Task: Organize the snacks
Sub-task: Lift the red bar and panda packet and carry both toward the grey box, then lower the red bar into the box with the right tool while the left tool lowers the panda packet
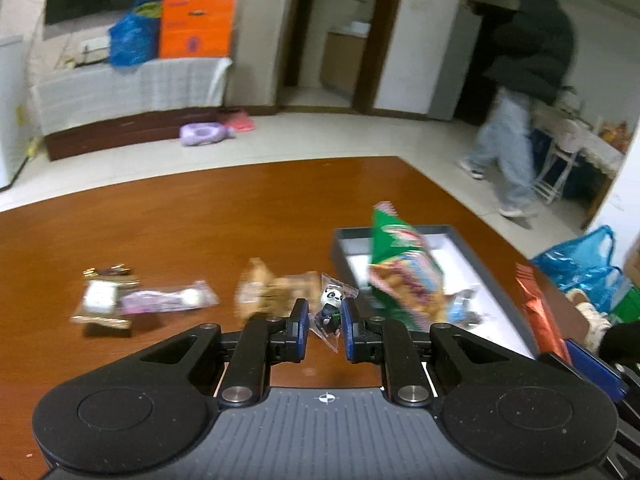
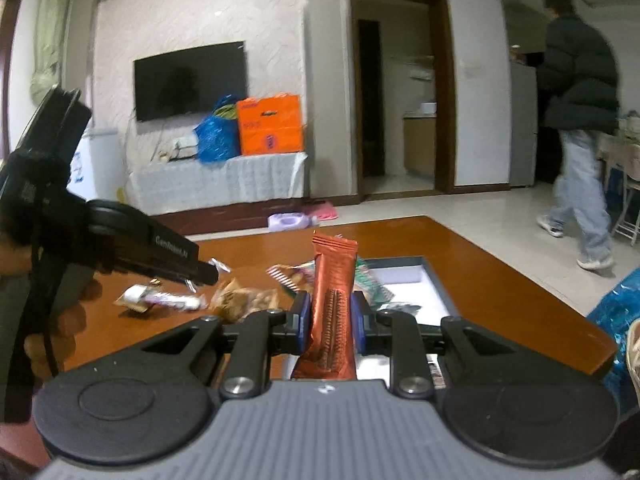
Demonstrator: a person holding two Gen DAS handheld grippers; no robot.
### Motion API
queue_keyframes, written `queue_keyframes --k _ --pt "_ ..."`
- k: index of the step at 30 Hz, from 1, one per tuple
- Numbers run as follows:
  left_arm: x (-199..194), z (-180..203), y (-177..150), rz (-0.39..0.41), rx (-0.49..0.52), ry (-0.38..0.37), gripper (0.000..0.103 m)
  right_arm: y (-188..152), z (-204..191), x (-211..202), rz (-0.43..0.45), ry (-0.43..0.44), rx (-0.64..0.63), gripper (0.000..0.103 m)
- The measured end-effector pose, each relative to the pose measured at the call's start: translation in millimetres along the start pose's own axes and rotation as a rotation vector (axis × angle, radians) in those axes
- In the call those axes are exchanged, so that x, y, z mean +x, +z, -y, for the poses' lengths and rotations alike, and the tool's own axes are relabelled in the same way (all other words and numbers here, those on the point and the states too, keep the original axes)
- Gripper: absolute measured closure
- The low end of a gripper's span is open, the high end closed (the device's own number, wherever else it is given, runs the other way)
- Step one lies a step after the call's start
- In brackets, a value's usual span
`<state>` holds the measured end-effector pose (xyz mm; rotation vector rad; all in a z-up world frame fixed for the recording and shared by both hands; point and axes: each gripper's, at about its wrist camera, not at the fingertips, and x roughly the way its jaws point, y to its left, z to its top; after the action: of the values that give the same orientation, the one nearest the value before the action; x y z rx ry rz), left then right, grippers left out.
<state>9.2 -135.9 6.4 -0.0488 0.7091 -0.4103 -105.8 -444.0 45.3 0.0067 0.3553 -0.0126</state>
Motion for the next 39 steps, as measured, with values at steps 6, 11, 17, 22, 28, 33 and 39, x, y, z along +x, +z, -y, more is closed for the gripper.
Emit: queue_keyframes --k 6,11,17,22,28,33,39 --pt "11.1 36.0 -20.3 -0.018 0.097 -0.114 0.084 -9.3 34.0 3.8 -0.044 -0.072 0.083 0.081" --pt "23.6 57.4 -36.1 -0.051 0.173 -0.177 0.084 -18.9 67.6 20.1 -0.159 -0.054 0.230 0.081" --pt "40.0 65.4 -43.6 -0.123 0.177 -0.210 0.084 -27.3 84.7 30.1 -0.220 -0.068 0.282 0.081" --pt "49.3 66.1 -46.9 -0.158 0.182 -0.209 0.084 -29.2 74.7 39.1 -0.268 -0.066 0.252 0.081" --pt "52.4 70.1 -49.9 -0.170 0.202 -0.212 0.084 -26.5 65.8 58.9 -0.316 -0.081 0.274 0.081" --pt "53.5 71.4 -50.9 -0.176 0.200 -0.211 0.084 -28.3 68.2 59.2 -0.321 -0.084 0.290 0.080" --pt "56.3 71.1 -52.4 -0.191 0.197 -0.211 0.084 -28.3 67.3 60.7 -0.322 -0.086 0.292 0.080"
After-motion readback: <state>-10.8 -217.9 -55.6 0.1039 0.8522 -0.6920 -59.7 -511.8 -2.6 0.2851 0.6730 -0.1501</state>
